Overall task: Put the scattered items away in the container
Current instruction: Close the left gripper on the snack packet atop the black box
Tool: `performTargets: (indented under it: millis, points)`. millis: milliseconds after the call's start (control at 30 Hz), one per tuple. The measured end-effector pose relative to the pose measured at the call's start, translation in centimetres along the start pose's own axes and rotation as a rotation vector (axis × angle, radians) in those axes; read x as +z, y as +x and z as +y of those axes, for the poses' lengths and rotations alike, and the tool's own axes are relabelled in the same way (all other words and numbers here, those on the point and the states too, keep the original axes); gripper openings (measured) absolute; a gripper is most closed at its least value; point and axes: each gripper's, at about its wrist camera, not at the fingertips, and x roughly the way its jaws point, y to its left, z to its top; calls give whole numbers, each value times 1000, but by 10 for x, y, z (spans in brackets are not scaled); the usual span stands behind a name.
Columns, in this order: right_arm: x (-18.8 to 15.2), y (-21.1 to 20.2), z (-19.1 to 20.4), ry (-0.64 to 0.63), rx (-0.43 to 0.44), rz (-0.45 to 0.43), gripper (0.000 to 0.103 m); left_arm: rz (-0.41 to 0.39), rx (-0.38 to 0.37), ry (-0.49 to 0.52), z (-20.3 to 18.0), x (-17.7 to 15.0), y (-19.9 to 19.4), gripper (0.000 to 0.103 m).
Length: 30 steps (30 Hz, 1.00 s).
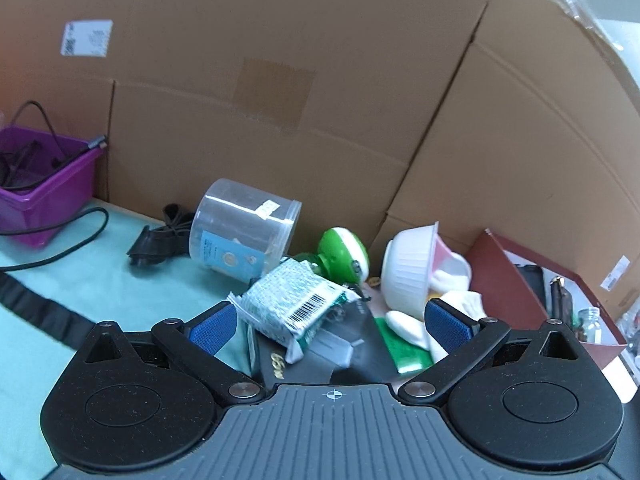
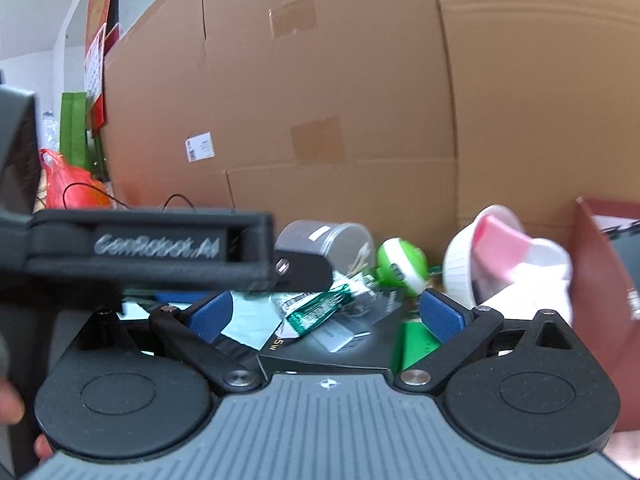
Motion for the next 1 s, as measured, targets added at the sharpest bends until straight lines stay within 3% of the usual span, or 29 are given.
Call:
performTargets:
  millis: [200, 400, 633, 800, 867, 1000]
  points:
    - [-4, 26, 6, -70, 5, 57, 91, 58, -23, 46, 11, 6, 23, 96]
    - [-2, 45, 7, -91, 20, 73, 89, 99, -35, 88, 21, 9, 38, 90]
    - [-2, 61, 1, -116, 14, 114, 78, 146, -39, 138, 32, 12, 52, 77]
    - [-3, 62, -2, -128, 26, 123, 77, 166, -45, 184, 26, 13, 55, 74]
    - [-4, 62, -2, -141, 30, 127, 59, 165, -38, 234, 18, 10, 52, 72]
    - [-4, 57, -4, -135, 39, 136, 56, 176, -31, 254, 8, 7, 45, 66]
